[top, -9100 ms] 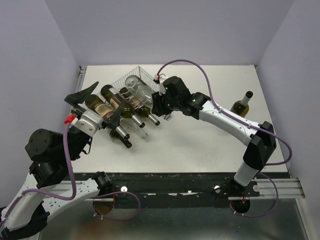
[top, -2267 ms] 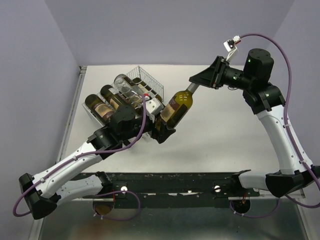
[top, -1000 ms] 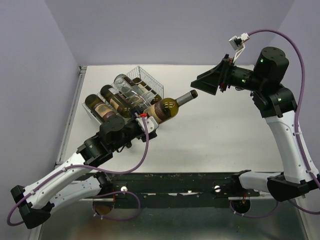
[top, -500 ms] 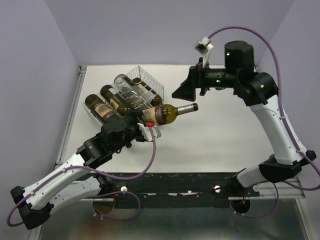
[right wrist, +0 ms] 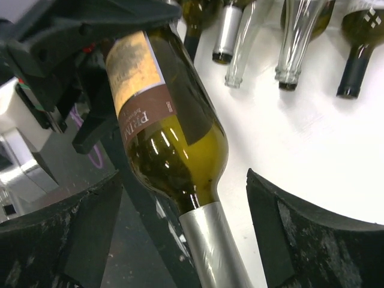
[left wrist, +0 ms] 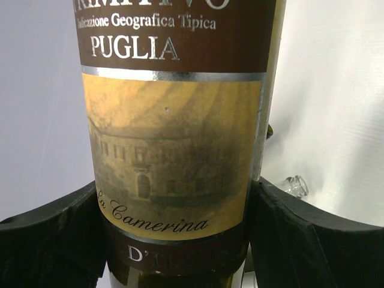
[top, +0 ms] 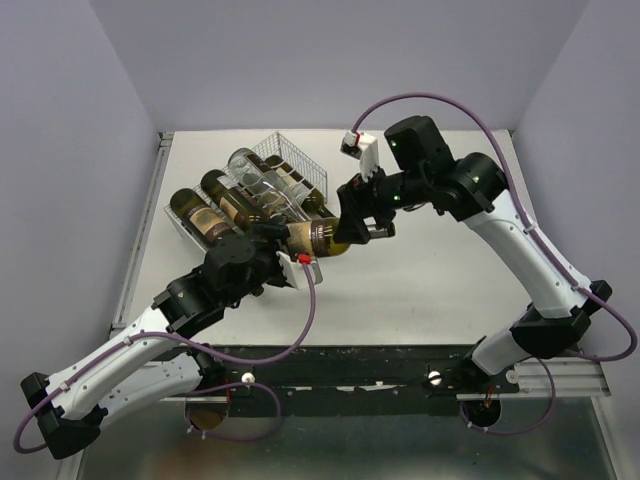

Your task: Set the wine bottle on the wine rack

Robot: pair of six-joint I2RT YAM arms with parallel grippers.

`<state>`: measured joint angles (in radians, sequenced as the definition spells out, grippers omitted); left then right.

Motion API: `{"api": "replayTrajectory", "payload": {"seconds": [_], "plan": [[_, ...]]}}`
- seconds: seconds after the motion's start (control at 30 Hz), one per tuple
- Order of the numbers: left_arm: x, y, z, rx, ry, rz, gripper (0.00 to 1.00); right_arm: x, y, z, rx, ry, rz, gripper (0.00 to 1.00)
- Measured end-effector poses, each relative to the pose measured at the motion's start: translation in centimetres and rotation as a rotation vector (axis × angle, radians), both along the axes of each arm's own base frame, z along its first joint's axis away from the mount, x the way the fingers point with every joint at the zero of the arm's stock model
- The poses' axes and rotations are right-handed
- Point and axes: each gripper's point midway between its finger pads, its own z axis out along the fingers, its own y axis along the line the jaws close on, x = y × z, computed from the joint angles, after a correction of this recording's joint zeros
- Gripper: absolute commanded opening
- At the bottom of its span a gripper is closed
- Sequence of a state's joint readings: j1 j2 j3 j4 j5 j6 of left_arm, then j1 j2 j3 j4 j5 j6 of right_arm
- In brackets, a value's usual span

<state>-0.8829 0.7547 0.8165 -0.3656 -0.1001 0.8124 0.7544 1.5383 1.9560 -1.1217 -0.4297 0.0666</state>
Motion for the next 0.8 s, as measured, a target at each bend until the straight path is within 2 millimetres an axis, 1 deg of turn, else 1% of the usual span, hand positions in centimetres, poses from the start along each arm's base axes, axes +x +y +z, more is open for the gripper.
{"api": "replayTrajectory", "payload": {"seconds": [0.2,0.3,0.37,0.4,0.6,0.73,0.8], "plan": [[0.0,0.3,-0.8,0.071,-0.010,-0.016,0.00,-1.8,0.2,-3.7,-0.119,0.054,0.046,0.88],[0.1,0.2,-1.3,0.100,-0.009,-0.023,0.00,-2.3,0.2,-5.0,-0.168,0.063,0.057,0.88],[0.2,0.2,-1.6,0.115,-0.007,-0.026,0.00,-2.4,-0.1,-5.9,-0.202,0.070,0.055,0.85],[0.2,0.2,-1.7,0.121,-0.006,-0.028,0.00,-2.4,-0.2,-6.0,-0.207,0.072,0.055,0.84],[0.2,0.2,-1.9,0.134,-0.006,-0.032,0.00,-2.5,-0.5,-7.1,-0.248,0.074,0.054,0.72],[0.0,0.3,-2.1,0.136,-0.001,-0.032,0.00,-2.9,-0.5,-7.3,-0.262,0.060,0.079,0.55],[-0.1,0.4,-2.2,0.132,-0.001,-0.031,0.00,-3.0,-0.4,-7.3,-0.265,0.052,0.090,0.50]]}}
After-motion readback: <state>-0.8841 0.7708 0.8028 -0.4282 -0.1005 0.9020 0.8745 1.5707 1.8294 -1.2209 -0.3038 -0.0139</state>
